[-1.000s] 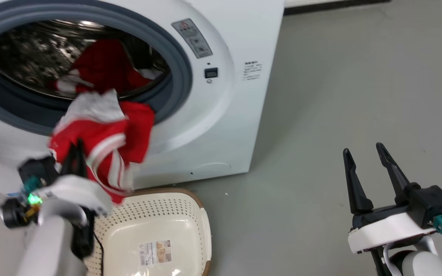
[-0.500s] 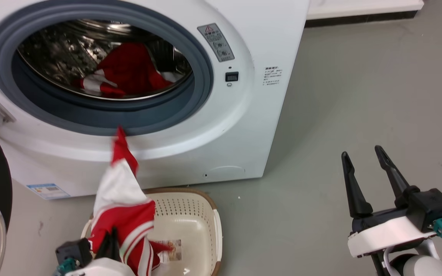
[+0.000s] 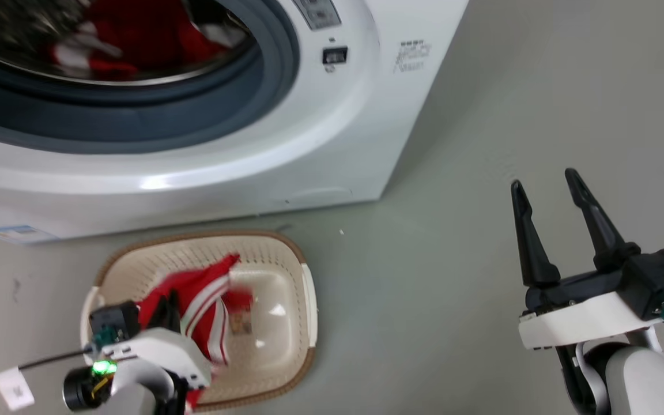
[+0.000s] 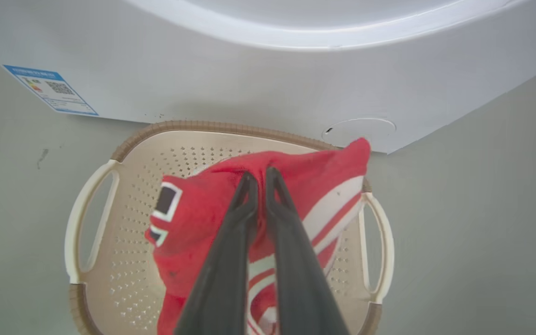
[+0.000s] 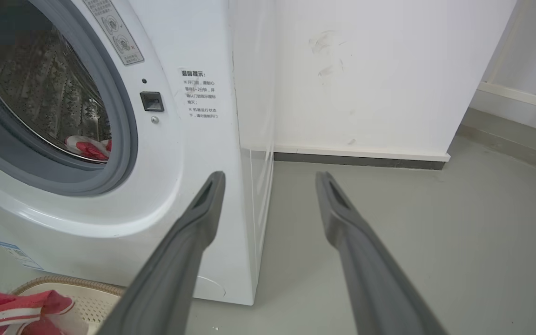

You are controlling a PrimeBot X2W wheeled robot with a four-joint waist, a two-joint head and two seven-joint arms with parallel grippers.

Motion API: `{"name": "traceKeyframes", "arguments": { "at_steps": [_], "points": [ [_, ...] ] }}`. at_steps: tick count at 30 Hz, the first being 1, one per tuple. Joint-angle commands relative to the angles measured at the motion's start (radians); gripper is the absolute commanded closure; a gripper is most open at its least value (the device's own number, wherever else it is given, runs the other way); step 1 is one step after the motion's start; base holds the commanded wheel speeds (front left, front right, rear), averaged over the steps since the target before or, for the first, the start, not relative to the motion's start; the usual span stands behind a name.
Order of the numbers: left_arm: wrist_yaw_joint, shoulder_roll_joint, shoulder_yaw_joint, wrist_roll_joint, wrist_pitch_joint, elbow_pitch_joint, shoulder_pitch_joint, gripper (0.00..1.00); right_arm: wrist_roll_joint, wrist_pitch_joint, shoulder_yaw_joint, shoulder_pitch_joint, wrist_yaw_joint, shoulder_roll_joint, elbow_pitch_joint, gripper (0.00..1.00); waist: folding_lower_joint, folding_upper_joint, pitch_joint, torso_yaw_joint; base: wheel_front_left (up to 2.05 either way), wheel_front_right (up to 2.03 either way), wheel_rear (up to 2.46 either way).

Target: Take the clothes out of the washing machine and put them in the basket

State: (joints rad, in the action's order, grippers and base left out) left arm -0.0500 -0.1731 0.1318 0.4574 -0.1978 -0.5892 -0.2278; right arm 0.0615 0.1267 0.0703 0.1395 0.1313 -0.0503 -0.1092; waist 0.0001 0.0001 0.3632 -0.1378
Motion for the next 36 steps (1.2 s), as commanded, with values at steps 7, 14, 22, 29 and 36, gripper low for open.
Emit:
{"name": "traceKeyframes", "arguments": {
  "at_steps": [7, 14, 22, 29, 36],
  "points": [
    [0.042, -0.020, 0.008, -0.013, -0.035, -0.277, -0.208, 1.00, 0.017, 0.041, 0.015, 0.066, -0.001, 0.000, 0.013, 0.00, -0.0001, -0.0001, 0.181, -0.078, 0.00, 0.00, 0.00],
    [0.067, 0.002, 0.003, 0.009, -0.046, -0.498, -0.305, 1.00, 0.021, 0.061, 0.023, 0.106, -0.001, 0.000, 0.026, 0.00, -0.0001, -0.0001, 0.255, -0.086, 0.00, 0.00, 0.00],
    [0.091, 0.015, -0.009, 0.039, -0.051, -0.632, -0.341, 1.00, 0.023, 0.075, 0.033, 0.128, -0.001, 0.000, 0.049, 0.00, -0.0001, -0.0001, 0.272, -0.089, 0.00, 0.00, 0.00],
    [0.107, 0.039, 0.006, 0.036, -0.061, -0.666, -0.332, 0.00, 0.022, 0.081, 0.033, 0.121, -0.001, 0.000, 0.086, 0.00, -0.0001, -0.0001, 0.193, -0.068, 0.00, 0.00, 0.00],
    [0.113, 0.062, 0.003, 0.029, -0.069, -0.628, -0.277, 0.00, 0.008, 0.067, 0.028, 0.081, -0.001, 0.000, 0.101, 0.00, -0.0001, -0.0001, 0.047, -0.024, 0.00, 0.00, 0.00]
  ]
}}
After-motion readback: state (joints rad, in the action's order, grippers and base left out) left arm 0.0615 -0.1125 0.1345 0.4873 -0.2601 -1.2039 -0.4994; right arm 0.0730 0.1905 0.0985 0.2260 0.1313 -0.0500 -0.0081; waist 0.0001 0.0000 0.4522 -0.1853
